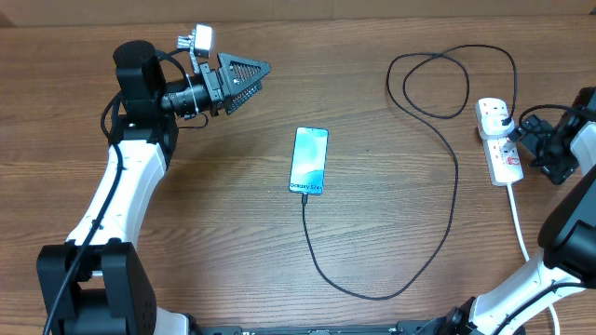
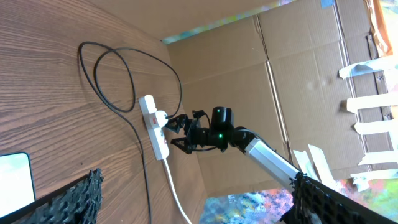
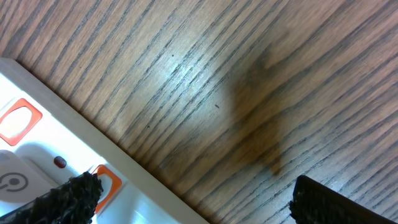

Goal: Plug charger to phone and switch on socket
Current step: 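Press the socket switch beside the plug with the right gripper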

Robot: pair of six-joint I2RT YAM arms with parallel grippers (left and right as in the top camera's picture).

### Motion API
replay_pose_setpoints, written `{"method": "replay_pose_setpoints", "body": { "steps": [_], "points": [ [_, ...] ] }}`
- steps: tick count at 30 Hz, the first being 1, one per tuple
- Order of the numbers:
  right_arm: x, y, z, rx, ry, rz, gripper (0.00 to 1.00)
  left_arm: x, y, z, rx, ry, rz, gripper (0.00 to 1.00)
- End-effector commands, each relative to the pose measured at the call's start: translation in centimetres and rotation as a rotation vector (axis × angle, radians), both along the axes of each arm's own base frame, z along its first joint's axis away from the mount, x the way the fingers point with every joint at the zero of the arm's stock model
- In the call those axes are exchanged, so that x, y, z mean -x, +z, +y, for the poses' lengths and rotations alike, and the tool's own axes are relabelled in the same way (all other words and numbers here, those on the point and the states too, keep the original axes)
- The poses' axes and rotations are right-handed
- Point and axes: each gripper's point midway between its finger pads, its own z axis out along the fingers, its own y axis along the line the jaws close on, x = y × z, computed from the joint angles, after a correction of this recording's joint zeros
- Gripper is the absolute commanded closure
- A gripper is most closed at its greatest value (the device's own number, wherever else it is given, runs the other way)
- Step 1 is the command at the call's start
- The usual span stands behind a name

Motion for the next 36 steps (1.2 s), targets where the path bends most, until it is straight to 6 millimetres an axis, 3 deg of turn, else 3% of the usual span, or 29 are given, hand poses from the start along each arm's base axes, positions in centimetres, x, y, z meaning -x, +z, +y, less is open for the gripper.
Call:
{"method": "replay_pose_setpoints", "body": {
  "steps": [1, 15, 24, 27, 32, 36],
  "points": [
    [-0.1, -0.7, 1.7, -0.056, 0.045, 0.013, 0.00, 0.0, 0.4, 0.0, -0.008, -0.004, -0.035, 0.00],
    [0.4, -1.0, 3.2, -0.079, 0.070, 0.054, 0.00, 0.0, 0.4, 0.0, -0.008, -0.004, -0.035, 0.00],
    [1.0, -0.9, 2.5, -0.037, 0.064, 0.088, 0.00, 0.0, 0.4, 0.0, -0.008, -0.004, -0.035, 0.00],
    [1.1, 0.8, 1.4, 0.021, 0.048, 0.098, 0.00, 0.0, 0.4, 0.0, -0.008, -0.004, -0.035, 0.00],
    [0.3, 7.1, 0.5, 0.063, 0.039, 0.045, 0.00, 0.0, 0.4, 0.0, -0.008, -0.004, -0.035, 0.00],
    [0.4, 9.2, 0.9, 0.076, 0.046, 0.022, 0.00, 0.0, 0.4, 0.0, -0.008, -0.004, -0.035, 0.01]
  ]
}}
